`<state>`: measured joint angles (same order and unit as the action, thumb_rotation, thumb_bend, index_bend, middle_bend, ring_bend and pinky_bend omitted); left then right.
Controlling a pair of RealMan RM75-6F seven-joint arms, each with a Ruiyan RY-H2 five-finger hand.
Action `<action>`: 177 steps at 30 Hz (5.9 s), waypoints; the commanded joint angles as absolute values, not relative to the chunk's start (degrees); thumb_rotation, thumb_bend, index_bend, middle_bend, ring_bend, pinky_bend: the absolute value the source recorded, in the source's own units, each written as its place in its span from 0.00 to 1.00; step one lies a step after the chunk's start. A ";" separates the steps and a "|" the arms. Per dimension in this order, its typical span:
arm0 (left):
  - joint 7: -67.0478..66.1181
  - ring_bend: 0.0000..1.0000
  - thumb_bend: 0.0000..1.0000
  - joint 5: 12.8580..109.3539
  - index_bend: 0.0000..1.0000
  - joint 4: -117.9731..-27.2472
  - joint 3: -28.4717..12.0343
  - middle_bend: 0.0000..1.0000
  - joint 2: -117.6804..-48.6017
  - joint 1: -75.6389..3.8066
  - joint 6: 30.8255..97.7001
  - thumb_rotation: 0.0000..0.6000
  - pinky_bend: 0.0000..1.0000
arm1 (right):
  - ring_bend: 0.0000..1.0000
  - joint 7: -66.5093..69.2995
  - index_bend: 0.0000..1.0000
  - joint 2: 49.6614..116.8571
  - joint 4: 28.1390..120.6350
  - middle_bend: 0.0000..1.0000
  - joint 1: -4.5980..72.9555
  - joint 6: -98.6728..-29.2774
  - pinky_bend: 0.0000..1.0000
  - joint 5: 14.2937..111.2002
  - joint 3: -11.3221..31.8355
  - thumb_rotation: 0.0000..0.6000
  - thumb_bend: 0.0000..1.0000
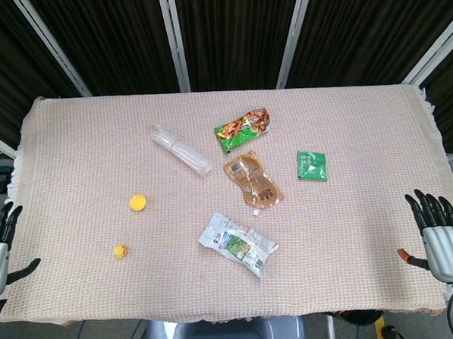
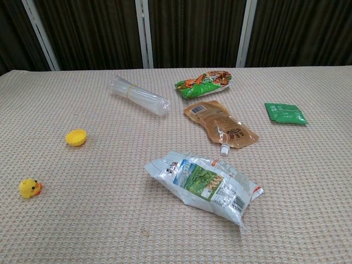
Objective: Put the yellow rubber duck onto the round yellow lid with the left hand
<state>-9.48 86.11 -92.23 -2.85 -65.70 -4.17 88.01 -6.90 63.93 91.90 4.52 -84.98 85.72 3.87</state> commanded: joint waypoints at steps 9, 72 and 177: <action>-9.03 0.00 0.04 85.60 0.00 -93.08 -2.61 0.00 -65.19 -3.90 87.61 1.00 0.00 | 0.00 -6.10 0.00 64.14 91.66 0.00 4.65 -85.24 0.00 86.50 3.78 1.00 0.00; -45.07 0.00 0.24 59.31 0.35 -99.16 -3.30 0.00 -81.53 -19.72 66.36 1.00 0.00 | 0.00 -1.85 0.02 65.69 90.79 0.00 5.39 -86.16 0.00 87.80 4.33 1.00 0.00; -35.32 0.00 0.31 54.96 0.09 -100.83 -10.32 0.00 -78.46 -32.00 74.11 1.00 0.00 | 0.00 2.27 0.02 64.47 91.14 0.00 5.68 -84.18 0.00 85.43 4.75 1.00 0.00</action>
<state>-40.43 47.22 -93.12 -12.57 -85.39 -36.90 68.65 2.74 64.77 90.80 5.63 -84.93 85.91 5.01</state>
